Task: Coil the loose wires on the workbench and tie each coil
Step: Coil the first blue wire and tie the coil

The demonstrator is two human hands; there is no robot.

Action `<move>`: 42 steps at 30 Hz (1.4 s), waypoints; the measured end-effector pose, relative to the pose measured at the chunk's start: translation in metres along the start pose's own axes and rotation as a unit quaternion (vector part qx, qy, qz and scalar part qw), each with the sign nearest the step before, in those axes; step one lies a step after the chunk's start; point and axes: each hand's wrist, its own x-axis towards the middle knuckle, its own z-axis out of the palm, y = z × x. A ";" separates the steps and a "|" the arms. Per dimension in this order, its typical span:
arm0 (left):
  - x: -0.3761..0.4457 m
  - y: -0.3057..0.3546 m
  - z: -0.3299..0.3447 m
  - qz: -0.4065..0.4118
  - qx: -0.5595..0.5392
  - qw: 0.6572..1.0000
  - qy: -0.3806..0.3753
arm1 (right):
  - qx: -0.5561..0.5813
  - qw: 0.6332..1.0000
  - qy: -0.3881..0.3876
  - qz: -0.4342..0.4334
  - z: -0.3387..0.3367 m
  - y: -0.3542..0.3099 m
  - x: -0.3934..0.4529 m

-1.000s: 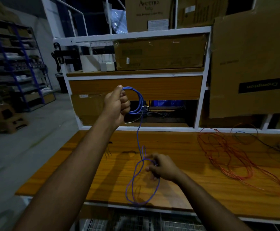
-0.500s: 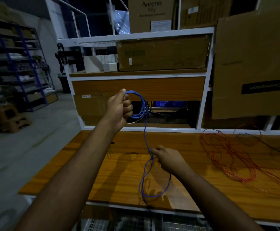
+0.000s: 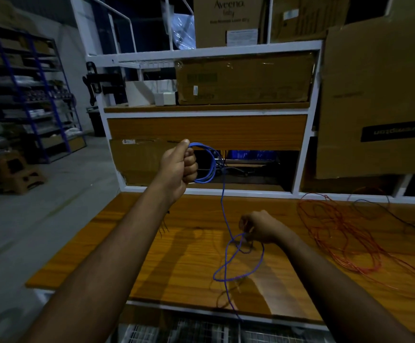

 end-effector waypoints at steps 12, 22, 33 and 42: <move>0.012 0.005 0.005 0.005 -0.044 0.999 -0.024 | 0.645 0.759 -0.088 0.007 -0.017 0.028 -0.023; 0.016 0.014 0.016 0.010 -0.078 0.996 -0.033 | 0.525 0.844 -0.060 0.093 0.028 0.050 -0.027; 0.016 0.002 0.026 -0.014 -0.083 0.996 -0.041 | 0.382 0.923 0.051 -0.005 0.018 0.011 -0.036; 0.019 0.005 0.031 -0.030 -0.154 0.987 -0.043 | 0.309 0.936 -0.083 -0.148 0.010 -0.039 -0.047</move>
